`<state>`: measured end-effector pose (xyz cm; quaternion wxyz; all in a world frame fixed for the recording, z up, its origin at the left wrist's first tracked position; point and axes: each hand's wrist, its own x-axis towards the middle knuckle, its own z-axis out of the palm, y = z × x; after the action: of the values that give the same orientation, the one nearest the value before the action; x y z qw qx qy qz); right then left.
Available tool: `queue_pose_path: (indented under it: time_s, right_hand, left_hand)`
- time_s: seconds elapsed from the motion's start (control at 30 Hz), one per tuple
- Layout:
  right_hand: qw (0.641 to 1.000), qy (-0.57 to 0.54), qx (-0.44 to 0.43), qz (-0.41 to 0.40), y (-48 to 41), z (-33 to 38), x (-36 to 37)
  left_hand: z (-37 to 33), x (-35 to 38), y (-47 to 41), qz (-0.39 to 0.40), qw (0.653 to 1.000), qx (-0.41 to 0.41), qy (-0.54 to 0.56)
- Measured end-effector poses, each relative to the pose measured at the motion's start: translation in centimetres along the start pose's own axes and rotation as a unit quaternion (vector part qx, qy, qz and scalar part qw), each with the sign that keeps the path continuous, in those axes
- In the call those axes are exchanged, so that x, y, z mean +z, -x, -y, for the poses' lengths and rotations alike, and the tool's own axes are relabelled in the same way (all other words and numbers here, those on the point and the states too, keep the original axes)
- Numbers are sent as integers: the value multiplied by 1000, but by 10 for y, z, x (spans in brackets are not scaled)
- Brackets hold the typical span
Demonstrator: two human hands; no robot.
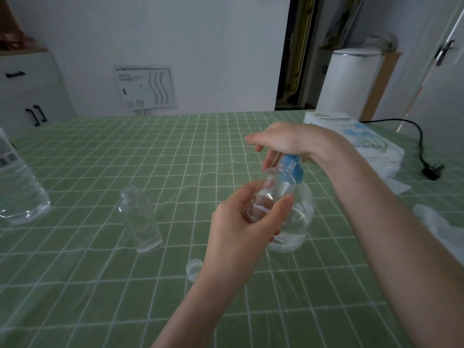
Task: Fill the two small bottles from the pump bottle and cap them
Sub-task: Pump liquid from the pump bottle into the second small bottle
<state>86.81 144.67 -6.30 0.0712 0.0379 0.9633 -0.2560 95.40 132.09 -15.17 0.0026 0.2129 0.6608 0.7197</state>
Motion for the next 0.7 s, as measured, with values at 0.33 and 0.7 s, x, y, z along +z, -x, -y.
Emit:
queue_pose_path:
  time_s: [0.33,0.7]
  right_hand:
    - [1000,-19,-3,8,0,-3,5]
    - [999,-34,3,-1,1,-5,7]
  left_hand:
    - [1,0,-1,-2,1000,-6,-5]
    - [0,1,0,-10,1000,-14,-11]
